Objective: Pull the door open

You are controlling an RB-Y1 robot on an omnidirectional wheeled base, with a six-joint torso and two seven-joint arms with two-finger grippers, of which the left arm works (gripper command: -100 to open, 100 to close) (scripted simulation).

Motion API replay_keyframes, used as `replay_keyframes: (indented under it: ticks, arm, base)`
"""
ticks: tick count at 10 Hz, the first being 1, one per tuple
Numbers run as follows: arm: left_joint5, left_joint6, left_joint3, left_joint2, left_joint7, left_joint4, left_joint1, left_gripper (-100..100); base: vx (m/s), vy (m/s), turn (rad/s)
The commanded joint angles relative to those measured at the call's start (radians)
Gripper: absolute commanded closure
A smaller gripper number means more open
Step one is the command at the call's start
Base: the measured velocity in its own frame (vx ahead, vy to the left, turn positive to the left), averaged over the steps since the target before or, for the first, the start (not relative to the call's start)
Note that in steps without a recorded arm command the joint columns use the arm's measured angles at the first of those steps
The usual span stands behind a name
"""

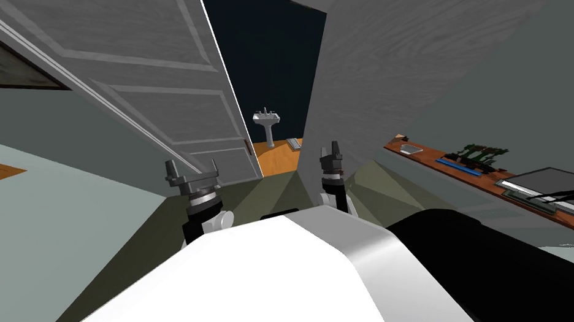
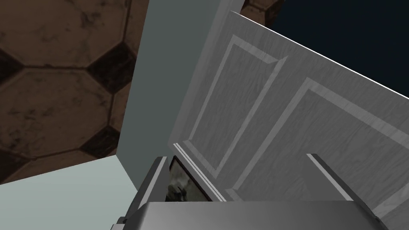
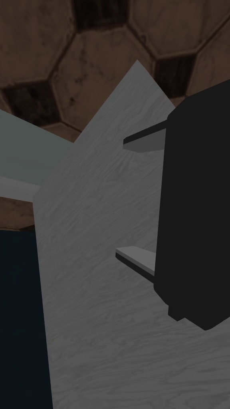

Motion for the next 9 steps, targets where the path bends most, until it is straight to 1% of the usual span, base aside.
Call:
replay_keyframes:
  ticks: [1,5,9]
  arm:
    - [0.026,-0.012,-0.014,0.007,0.024,0.036,-0.007,-100]
    - [0.098,-0.041,-0.041,0.027,0.085,0.134,-0.032,-100]
    - [0.174,-0.071,-0.070,0.047,0.151,0.239,-0.060,-100]
  base:
    - [0.093,0.033,-0.088]
    - [0.086,0.023,-0.085]
    - [0.099,0.043,-0.098]
